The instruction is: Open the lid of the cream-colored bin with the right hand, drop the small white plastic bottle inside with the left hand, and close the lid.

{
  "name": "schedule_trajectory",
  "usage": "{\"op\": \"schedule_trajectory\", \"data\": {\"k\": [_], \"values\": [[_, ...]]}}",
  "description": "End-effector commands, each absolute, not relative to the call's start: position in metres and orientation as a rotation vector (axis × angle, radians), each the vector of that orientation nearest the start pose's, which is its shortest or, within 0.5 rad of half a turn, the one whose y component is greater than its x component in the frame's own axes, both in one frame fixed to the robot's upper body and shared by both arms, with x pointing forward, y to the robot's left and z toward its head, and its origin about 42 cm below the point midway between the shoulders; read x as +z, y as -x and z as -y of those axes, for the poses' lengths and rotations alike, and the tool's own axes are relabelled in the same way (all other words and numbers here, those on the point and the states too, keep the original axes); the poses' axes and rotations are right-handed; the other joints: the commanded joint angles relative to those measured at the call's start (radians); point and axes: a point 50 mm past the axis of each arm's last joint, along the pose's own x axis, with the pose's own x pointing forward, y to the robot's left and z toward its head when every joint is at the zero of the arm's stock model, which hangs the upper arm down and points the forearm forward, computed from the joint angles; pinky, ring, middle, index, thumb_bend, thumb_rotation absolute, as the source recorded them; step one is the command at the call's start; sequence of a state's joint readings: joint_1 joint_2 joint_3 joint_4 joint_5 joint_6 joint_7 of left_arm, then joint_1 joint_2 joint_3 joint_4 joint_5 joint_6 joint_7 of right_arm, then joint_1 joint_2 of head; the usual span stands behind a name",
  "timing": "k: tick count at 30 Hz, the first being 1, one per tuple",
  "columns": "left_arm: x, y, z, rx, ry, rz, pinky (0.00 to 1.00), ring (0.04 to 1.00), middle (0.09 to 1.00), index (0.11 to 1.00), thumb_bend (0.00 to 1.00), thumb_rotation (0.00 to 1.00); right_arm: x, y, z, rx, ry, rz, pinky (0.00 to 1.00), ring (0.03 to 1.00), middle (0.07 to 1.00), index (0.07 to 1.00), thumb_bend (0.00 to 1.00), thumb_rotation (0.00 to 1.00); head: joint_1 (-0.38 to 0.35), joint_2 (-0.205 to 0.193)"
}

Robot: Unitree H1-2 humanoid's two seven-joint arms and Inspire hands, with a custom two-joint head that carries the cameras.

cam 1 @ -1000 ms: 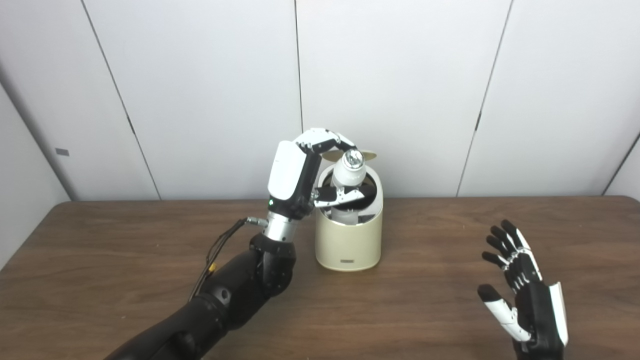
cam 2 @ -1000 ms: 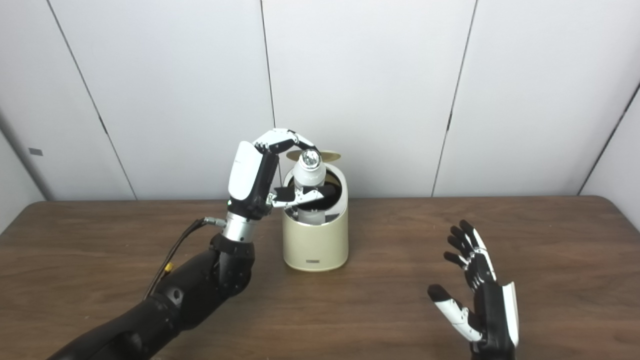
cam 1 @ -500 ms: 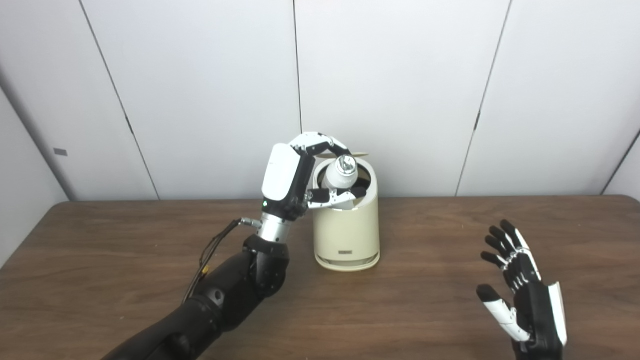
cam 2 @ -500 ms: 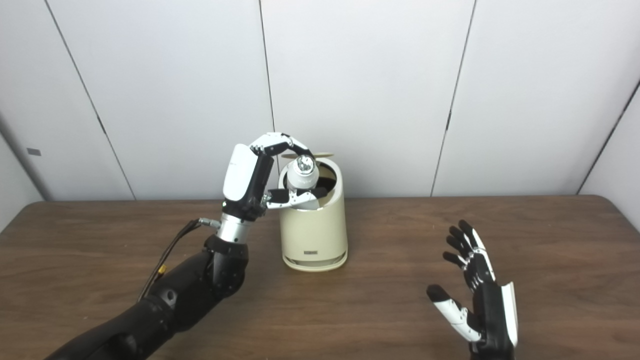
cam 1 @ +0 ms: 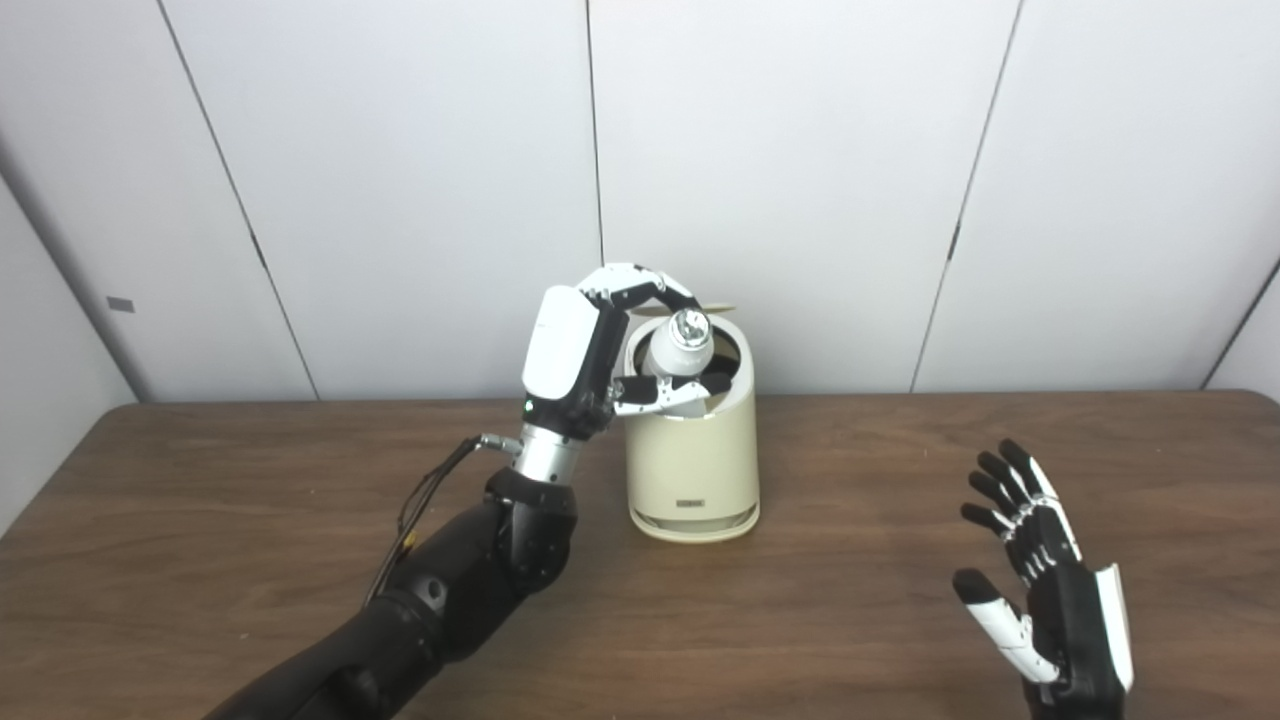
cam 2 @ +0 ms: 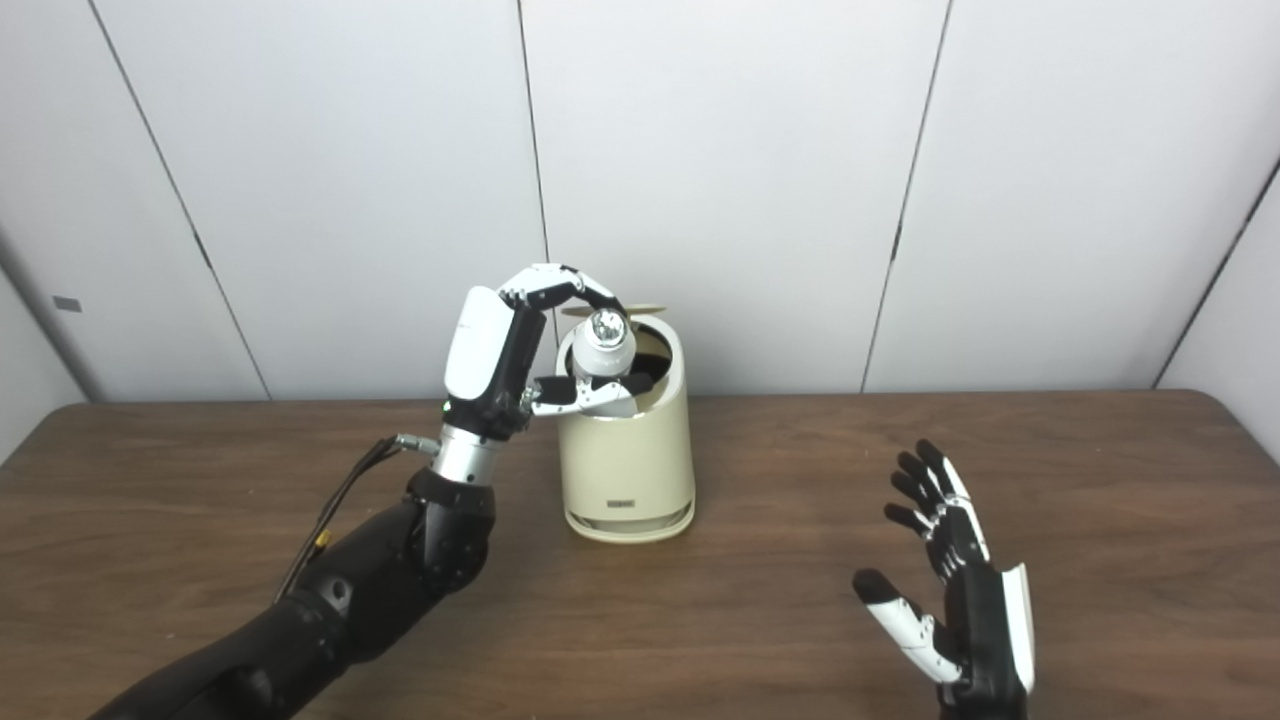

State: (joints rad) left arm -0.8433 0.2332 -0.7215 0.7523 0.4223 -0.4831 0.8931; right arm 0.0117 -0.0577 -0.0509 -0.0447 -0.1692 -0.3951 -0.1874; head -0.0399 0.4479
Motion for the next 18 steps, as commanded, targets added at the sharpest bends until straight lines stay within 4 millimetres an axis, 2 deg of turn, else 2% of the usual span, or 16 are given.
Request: {"op": "schedule_trajectory", "data": {"k": [1, 18], "values": [[0.2334, -0.4839, -0.1355, -0.008, -0.674, 0.928, 0.70, 0.586, 0.517, 0.452, 0.52, 0.00, 0.1053, -0.2567, 0.2352, -0.175, 0.189, 0.367, 0.75, 0.847, 0.874, 0.905, 0.84, 0.72, 0.000, 0.000], [0.2376, -0.4822, -0.1351, -0.008, -0.672, 0.955, 0.69, 0.581, 0.519, 0.451, 0.52, 0.00, 0.1040, -0.2598, 0.2348, -0.179, 0.191, 0.366, 0.75, 0.847, 0.875, 0.903, 0.83, 0.71, 0.008, -0.003]]}}
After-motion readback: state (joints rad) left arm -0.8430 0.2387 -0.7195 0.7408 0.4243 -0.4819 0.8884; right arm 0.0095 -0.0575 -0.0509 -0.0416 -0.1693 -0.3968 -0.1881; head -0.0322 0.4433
